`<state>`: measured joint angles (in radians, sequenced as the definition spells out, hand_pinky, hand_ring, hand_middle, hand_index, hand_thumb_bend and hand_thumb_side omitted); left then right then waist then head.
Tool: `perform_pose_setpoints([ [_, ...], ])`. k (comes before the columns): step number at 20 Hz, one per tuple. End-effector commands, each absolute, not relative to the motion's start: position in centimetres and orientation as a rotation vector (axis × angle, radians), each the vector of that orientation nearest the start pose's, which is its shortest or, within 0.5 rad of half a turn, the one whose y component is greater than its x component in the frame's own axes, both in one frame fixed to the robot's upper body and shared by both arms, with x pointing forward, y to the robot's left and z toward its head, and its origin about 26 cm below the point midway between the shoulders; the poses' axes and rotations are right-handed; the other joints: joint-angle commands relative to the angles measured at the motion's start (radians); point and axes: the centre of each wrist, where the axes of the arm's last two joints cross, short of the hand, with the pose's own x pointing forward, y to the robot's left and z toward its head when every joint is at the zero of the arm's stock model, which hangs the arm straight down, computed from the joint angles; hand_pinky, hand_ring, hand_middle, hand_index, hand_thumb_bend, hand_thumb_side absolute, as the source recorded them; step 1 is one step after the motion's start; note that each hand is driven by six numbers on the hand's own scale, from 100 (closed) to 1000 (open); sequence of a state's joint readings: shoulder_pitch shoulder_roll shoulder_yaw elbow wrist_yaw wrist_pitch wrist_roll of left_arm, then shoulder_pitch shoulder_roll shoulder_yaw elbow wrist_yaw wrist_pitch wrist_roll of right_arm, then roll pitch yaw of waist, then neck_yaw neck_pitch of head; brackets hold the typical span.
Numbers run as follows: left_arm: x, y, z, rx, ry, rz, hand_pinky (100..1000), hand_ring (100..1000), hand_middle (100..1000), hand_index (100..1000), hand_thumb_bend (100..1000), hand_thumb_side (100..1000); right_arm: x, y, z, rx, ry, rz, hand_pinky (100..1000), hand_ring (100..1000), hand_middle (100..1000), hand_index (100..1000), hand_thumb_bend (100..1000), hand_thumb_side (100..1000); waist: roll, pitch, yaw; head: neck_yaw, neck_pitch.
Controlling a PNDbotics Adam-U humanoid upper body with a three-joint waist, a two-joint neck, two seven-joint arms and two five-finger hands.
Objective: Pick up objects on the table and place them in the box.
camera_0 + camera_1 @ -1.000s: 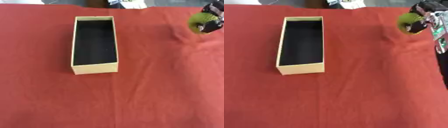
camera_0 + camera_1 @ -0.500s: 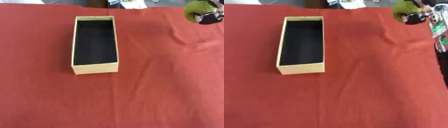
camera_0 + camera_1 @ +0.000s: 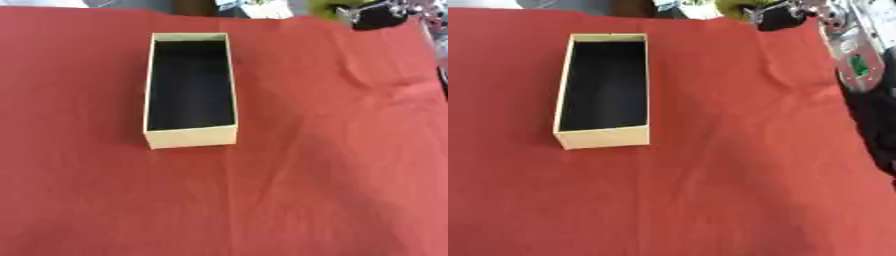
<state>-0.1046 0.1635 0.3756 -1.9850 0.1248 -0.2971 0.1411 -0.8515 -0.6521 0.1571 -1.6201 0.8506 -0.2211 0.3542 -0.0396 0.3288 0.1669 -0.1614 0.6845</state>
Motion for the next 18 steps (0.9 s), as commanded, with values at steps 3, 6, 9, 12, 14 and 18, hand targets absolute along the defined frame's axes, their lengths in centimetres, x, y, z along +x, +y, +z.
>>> perform_pose_setpoints([
  [3, 26.2, 35.0, 15.4, 0.420, -2.428, 0.262, 591, 817, 850, 692, 194, 720, 38.3, -22.1, 32.7, 1.270, 2.344, -2.058, 710, 585, 482, 629, 100, 100, 0.001, -0.025, 0.003, 0.005, 0.002],
  [6, 26.2, 35.0, 15.3, 0.418, -2.426, 0.265, 591, 818, 850, 692, 194, 721, 39.2, -20.8, 31.6, 1.137, 2.393, -2.092, 702, 582, 479, 629, 100, 100, 0.002, -0.024, 0.005, 0.015, 0.001],
  [9, 26.2, 34.9, 15.3, 0.412, -2.426, 0.266, 591, 818, 850, 692, 195, 722, 40.0, -19.2, 30.2, 1.074, 2.416, -2.138, 704, 584, 481, 629, 100, 100, 0.003, -0.024, 0.007, 0.022, -0.001],
  [12, 26.2, 34.8, 15.3, 0.406, -2.426, 0.267, 591, 818, 851, 692, 195, 722, 40.7, -18.0, 29.1, 1.089, 2.453, -2.146, 700, 583, 479, 629, 100, 100, 0.005, -0.022, 0.010, 0.026, -0.004],
  [14, 26.3, 34.8, 15.3, 0.402, -2.426, 0.269, 591, 819, 851, 692, 195, 722, 41.0, -17.3, 28.5, 1.114, 2.490, -2.135, 698, 583, 479, 630, 100, 100, 0.006, -0.020, 0.012, 0.027, -0.005],
  [18, 26.3, 34.6, 15.3, 0.393, -2.426, 0.271, 591, 820, 852, 692, 196, 725, 41.5, -15.5, 27.3, 1.154, 2.546, -2.118, 696, 583, 480, 633, 100, 100, 0.006, -0.016, 0.017, 0.025, -0.006],
])
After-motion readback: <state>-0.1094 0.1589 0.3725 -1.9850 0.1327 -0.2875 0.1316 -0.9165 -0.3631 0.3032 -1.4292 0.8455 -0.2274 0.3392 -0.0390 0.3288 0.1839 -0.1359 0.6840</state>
